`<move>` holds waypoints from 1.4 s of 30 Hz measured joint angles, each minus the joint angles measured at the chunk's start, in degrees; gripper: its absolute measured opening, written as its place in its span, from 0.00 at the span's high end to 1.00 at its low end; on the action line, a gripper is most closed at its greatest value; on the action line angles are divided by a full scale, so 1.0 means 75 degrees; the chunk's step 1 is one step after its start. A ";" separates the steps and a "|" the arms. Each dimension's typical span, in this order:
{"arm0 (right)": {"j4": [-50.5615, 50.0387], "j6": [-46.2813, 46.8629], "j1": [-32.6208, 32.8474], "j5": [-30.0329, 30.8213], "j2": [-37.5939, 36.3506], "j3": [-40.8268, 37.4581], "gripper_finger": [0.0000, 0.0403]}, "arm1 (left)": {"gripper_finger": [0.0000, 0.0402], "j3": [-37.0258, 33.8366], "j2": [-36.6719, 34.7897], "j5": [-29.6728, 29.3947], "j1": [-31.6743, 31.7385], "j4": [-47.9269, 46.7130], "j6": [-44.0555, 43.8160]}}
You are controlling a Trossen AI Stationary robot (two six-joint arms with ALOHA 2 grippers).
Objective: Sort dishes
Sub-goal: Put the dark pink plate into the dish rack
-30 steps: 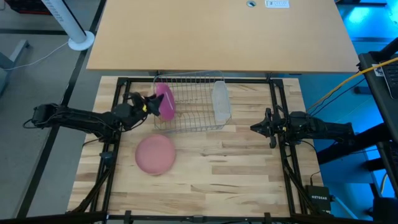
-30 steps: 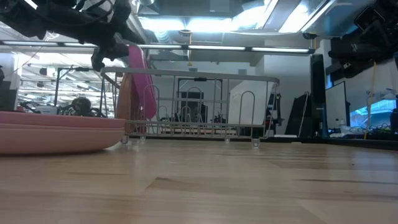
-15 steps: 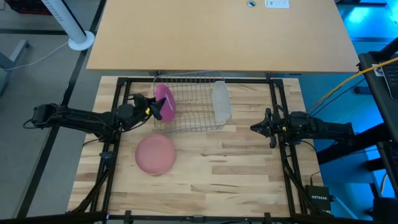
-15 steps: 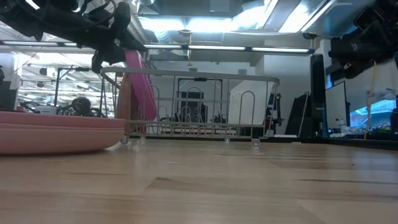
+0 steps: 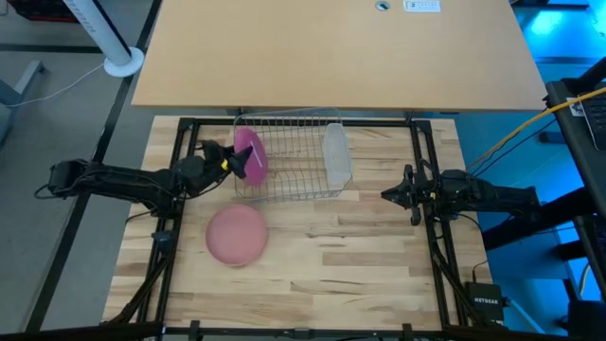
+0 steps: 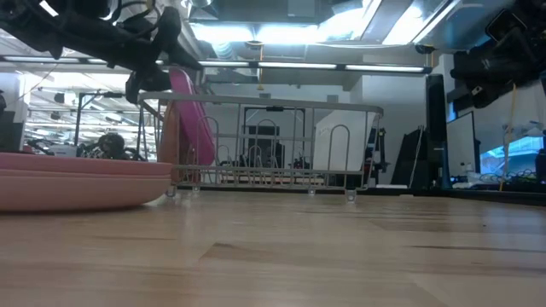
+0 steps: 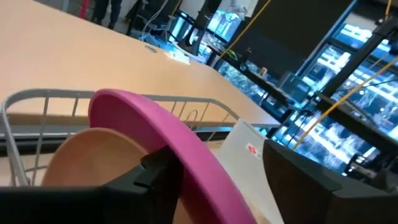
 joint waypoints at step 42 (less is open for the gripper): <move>0.5363 0.0569 -0.0003 0.1823 0.3668 0.0000 0.89 | 0.44 0.0648 0.0006 0.1245 0.0039 -0.1060 0.3868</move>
